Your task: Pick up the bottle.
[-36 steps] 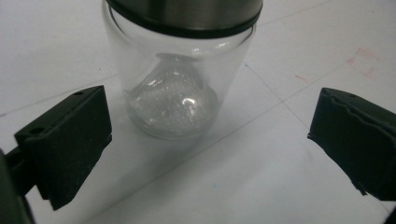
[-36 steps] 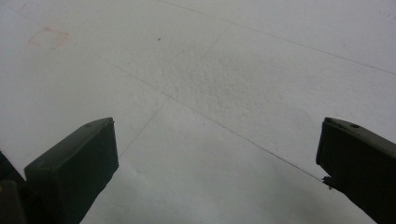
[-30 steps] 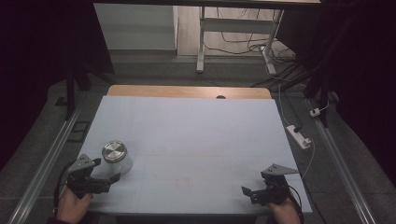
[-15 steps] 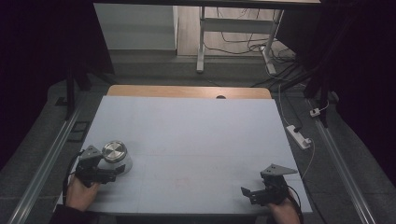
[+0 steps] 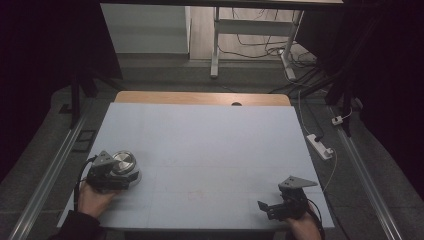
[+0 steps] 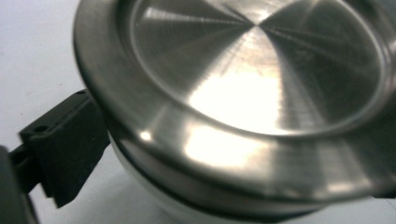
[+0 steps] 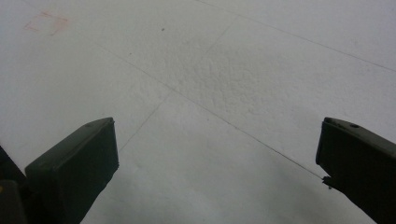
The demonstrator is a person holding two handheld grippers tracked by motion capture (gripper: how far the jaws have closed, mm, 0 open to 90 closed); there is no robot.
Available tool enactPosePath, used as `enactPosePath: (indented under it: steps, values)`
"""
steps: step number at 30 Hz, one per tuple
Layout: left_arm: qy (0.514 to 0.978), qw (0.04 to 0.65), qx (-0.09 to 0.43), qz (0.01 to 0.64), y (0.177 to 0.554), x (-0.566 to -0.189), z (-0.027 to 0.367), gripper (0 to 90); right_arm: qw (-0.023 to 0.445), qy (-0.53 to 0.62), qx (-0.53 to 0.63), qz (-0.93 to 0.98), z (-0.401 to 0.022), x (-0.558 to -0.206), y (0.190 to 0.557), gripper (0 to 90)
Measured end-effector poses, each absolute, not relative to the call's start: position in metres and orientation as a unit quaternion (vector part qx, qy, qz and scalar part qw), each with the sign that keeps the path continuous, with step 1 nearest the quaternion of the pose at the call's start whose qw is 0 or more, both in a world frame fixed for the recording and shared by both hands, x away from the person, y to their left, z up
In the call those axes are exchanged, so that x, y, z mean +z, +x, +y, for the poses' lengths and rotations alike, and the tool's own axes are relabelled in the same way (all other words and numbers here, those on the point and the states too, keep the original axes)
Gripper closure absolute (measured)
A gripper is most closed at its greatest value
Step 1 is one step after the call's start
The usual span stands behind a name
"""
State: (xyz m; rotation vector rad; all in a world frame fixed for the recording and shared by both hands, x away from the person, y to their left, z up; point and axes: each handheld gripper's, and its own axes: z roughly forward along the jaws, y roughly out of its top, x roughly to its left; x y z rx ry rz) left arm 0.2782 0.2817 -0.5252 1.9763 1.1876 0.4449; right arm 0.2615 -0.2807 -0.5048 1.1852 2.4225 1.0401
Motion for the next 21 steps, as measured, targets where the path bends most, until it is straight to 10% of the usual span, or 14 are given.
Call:
enactPosePath:
  steps: [21]
  values:
    - [0.784,0.369,0.174,0.467,0.2791,-0.5199,0.2767,14.4,0.128,0.402,0.355,0.834,-0.2797,-0.5045,0.2608,0.0]
